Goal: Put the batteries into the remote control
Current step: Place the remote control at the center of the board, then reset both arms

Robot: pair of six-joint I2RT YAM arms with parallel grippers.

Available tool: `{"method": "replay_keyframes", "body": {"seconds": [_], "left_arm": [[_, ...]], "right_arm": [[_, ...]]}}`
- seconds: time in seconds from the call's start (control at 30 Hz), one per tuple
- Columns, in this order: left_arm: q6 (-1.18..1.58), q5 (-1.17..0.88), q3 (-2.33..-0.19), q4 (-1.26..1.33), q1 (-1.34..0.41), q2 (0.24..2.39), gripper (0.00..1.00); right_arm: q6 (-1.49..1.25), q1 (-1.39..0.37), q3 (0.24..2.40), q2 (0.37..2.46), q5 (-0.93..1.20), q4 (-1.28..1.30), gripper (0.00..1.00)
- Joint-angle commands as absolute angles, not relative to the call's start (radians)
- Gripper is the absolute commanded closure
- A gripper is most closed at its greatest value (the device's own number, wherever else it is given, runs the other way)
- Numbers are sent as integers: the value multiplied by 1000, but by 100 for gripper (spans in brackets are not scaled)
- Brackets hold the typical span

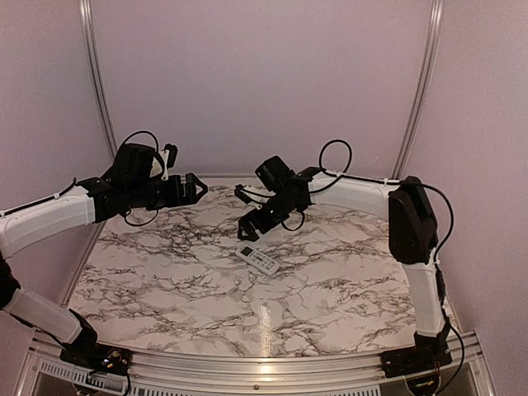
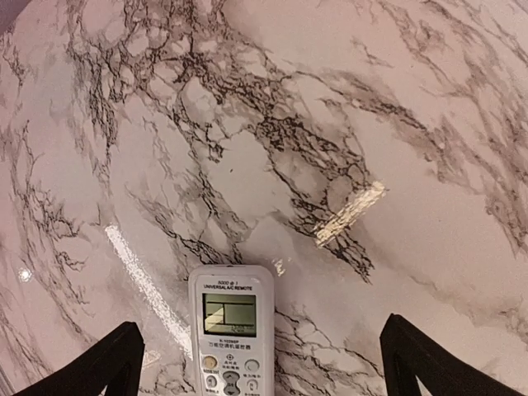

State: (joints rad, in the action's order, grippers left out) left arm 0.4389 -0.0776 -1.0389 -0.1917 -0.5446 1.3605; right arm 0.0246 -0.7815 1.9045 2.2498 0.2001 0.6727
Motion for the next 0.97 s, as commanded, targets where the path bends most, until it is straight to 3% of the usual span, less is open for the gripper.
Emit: {"method": "replay_keyframes", "body": {"seconds": [0.0, 0.2, 0.47, 0.67, 0.93], "left_arm": [[395, -20, -1171, -256, -526, 1396, 1], [367, 93, -1363, -413, -495, 1485, 1], [409, 113, -1164, -346, -393, 1428, 1], [455, 102, -975, -241, -373, 1384, 1], [453, 92, -905, -157, -356, 1327, 1]], "right_arm": [[-47, -683, 1804, 2047, 273, 463, 1], [-102, -539, 1486, 1810, 323, 227, 1], [-213, -301, 1081, 1552, 428, -61, 1], [-221, -283, 954, 1514, 445, -116, 1], [-268, -282, 913, 1518, 460, -182, 1]]}}
